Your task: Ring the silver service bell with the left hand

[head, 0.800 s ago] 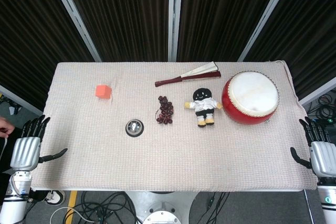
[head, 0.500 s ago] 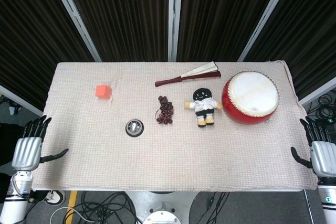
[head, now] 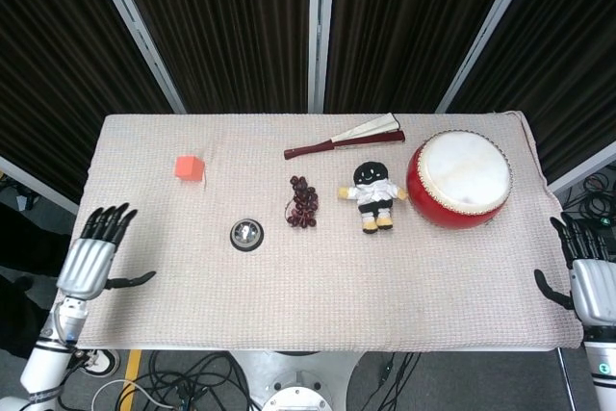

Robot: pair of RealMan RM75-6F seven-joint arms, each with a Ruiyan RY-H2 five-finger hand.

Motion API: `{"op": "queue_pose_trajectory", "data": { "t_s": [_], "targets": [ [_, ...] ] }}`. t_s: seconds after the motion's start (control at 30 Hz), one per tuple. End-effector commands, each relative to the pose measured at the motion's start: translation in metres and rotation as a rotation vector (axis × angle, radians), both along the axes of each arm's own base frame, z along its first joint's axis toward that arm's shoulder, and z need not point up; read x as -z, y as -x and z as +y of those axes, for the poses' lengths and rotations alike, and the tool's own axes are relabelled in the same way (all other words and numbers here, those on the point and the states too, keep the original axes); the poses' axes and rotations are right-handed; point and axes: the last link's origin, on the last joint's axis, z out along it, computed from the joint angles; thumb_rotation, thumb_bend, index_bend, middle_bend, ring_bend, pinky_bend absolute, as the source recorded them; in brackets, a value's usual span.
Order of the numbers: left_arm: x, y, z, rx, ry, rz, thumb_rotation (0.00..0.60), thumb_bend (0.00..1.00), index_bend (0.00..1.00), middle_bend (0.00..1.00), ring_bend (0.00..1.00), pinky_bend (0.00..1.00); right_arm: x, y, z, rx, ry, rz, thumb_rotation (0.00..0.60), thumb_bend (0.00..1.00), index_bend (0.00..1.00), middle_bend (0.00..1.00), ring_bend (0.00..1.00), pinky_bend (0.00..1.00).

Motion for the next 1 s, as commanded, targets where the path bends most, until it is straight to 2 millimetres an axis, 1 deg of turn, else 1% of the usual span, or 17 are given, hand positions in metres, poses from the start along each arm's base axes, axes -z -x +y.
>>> {"op": "queue_pose_trajectory", "data": {
  "t_s": [0.03, 0.23, 0.33, 0.43, 0.53, 0.67, 0.77, 1.0],
  "targets": [
    [0.031, -0.026, 0.016, 0.086, 0.103, -0.002, 0.264, 0.00, 0.01, 0.00, 0.00, 0.00, 0.001, 0.000, -0.001, 0.006, -0.002, 0.005, 0.600, 0.27, 0.00, 0.00, 0.00, 0.00],
    [0.075, -0.073, 0.041, 0.190, 0.186, -0.073, 0.263, 0.00, 0.01, 0.00, 0.00, 0.00, 0.001, 0.006, -0.002, 0.034, -0.007, 0.005, 0.600, 0.27, 0.00, 0.00, 0.00, 0.00],
    [0.097, -0.088, 0.049, 0.204, 0.222, -0.086, 0.263, 0.00, 0.01, 0.00, 0.00, 0.00, -0.001, 0.007, -0.002, 0.039, -0.004, 0.002, 0.600, 0.27, 0.00, 0.00, 0.00, 0.00],
    [0.117, -0.097, 0.054, 0.217, 0.254, -0.062, 0.257, 0.00, 0.01, 0.00, 0.00, 0.00, -0.002, 0.009, -0.002, 0.041, -0.001, -0.001, 0.600, 0.27, 0.00, 0.00, 0.00, 0.00],
    [0.135, -0.104, 0.057, 0.209, 0.286, -0.067, 0.255, 0.00, 0.01, 0.00, 0.00, 0.00, -0.004, 0.011, -0.002, 0.046, 0.000, -0.008, 0.600, 0.27, 0.00, 0.00, 0.00, 0.00],
    [0.151, -0.107, 0.067, 0.186, 0.312, -0.062, 0.255, 0.00, 0.01, 0.00, 0.00, 0.00, -0.003, 0.014, -0.003, 0.049, -0.005, -0.015, 0.600, 0.27, 0.00, 0.00, 0.00, 0.00],
    [0.158, -0.108, 0.076, 0.173, 0.318, -0.055, 0.257, 0.00, 0.01, 0.00, 0.00, 0.00, -0.004, 0.015, -0.004, 0.047, -0.004, -0.021, 0.600, 0.27, 0.00, 0.00, 0.00, 0.00],
    [0.164, -0.109, 0.090, 0.151, 0.316, -0.065, 0.254, 0.00, 0.01, 0.00, 0.00, 0.00, -0.006, 0.017, -0.005, 0.051, 0.000, -0.024, 0.600, 0.27, 0.00, 0.00, 0.00, 0.00]
  ]
}}
